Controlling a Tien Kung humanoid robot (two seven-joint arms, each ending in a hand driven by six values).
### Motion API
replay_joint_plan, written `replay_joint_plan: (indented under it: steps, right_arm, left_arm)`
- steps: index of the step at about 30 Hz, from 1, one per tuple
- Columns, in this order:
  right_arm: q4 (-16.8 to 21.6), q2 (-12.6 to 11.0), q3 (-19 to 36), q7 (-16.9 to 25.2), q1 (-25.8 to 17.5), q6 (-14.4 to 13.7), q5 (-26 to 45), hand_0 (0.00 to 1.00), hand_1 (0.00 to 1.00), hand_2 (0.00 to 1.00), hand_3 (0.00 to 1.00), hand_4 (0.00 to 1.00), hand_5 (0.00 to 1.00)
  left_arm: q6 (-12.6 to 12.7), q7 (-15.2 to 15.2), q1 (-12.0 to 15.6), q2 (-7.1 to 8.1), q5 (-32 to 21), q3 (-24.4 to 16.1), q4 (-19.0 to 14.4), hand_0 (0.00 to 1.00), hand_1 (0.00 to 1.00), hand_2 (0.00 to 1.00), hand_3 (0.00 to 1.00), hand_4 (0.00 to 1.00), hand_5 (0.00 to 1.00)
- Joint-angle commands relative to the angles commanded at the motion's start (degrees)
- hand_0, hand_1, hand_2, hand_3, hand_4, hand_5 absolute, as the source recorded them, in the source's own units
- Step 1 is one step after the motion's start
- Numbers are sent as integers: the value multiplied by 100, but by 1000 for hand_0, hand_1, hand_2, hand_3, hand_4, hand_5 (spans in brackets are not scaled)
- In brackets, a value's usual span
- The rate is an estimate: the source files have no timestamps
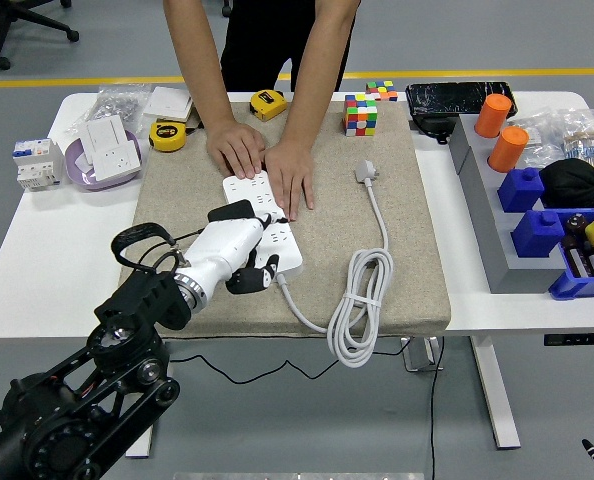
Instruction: Pick up the plug,place it near the board,insert it into the board,press the button
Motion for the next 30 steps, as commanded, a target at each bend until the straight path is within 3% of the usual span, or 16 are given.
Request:
replay_joint_plan:
  steps: [1,5,6,7,12,13,18,19,22,24,25,29,30]
  right_arm:
    - [0,3,3,-2,-5,1,-1,887,873,830,848,998,998]
    - [0,20,-11,4,-13,4,13,887,873,830,848,998,998]
    - [0,22,-11,4,-15,4,14,887,873,830,848,998,998]
    - [0,26,-5,3,-20,4,12,887,872,830,847,998,998]
    - [0,30,28,1,-42,1,1,887,872,830,847,998,998]
    - [0,28,33,2,-45,1,0,887,873,830,849,998,998]
    - [0,20,4,12,-37,5,21,887,873,830,849,998,998]
    - [0,20,-9,13,-33,7,29,887,872,830,848,998,998]
    - [0,20,-45,12,-16,15,46,887,872,830,848,998,998]
    - [0,18,-56,11,-14,17,49,887,872,830,848,998,998]
    - [0,17,-58,11,-15,17,48,884,872,830,848,998,998]
    - [0,7,-36,-1,-30,18,13,884,872,830,848,998,998]
    - [0,5,-30,-5,-33,18,3,884,872,830,848,998,998]
  left_arm:
    - [173,-186,65,-17,-186,-62,-45,646,642,603,877,914,260]
    - [841,-1204,404,-84,-1229,-171,-254,646,642,603,877,914,260]
    - [875,-1410,465,-96,-1437,-188,-289,646,642,603,877,914,260]
    - [836,-1634,577,-124,-1661,-248,-347,998,998,998,998,998,583]
    - [699,-2626,1041,-138,-2815,-528,-473,998,998,998,998,998,583]
    - [708,-2674,1093,-125,-3076,-572,-477,998,998,998,998,998,675]
    - [838,-2507,1148,-63,-4305,-720,-361,998,998,998,998,998,675]
    - [880,-2400,1116,-53,-4566,-734,-319,775,831,798,998,998,404]
    - [1136,-1941,938,5,-5165,-713,-161,775,831,798,998,998,404]
    - [1206,-1695,835,36,-4875,-676,-67,775,831,798,998,998,404]
    - [1203,-1592,781,52,-4651,-650,-11,234,183,280,945,770,180]
    - [1060,-1062,475,138,-3686,-480,293,234,183,280,945,770,180]
    - [924,-884,351,164,-3463,-408,379,234,183,280,945,770,180]
